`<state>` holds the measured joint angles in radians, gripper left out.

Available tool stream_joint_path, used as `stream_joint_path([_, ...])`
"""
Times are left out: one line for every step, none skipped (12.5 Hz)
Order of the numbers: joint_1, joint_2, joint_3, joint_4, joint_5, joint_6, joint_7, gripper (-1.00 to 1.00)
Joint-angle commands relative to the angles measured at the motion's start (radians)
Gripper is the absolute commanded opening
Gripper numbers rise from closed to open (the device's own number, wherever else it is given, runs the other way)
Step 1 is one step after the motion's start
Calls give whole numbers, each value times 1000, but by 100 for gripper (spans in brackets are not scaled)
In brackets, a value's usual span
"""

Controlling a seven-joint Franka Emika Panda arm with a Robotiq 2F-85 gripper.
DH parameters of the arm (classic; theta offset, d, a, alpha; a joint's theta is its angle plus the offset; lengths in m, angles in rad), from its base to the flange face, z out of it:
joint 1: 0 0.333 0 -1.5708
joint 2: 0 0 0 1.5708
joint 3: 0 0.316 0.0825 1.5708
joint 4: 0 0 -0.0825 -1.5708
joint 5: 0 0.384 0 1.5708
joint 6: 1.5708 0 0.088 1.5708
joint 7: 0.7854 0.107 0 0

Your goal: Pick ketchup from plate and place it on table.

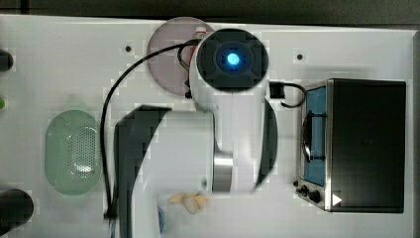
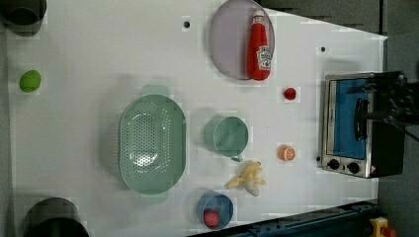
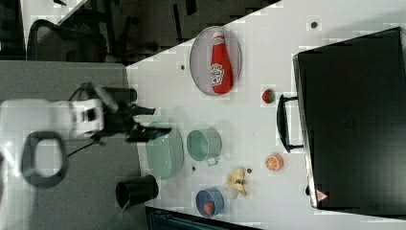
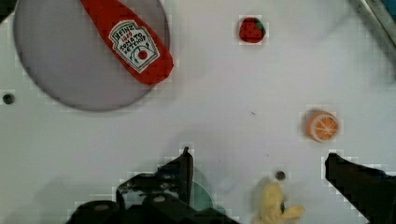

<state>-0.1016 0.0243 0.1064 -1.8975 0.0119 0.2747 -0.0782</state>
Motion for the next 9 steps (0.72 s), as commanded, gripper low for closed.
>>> stream_joint_path([13,46,2,9,2,68,-133,100])
stream_joint_path([13,78,5,14,2,101,-173,100])
stream_joint_path([14,110,5,20,2,123,-211,100])
stream_joint_path([14,142,5,27,2,143,-244,100])
stream_joint_path([14,174,5,35,2,154,-275,100])
stream_joint_path([14,205,6,50,2,173,-309,100])
stream_joint_path([15,236,6,63,1,184,-353,100])
stream_joint_path([17,267,6,81,1,201,-404,100])
stream_joint_path([20,299,6,101,0,219,-456,100])
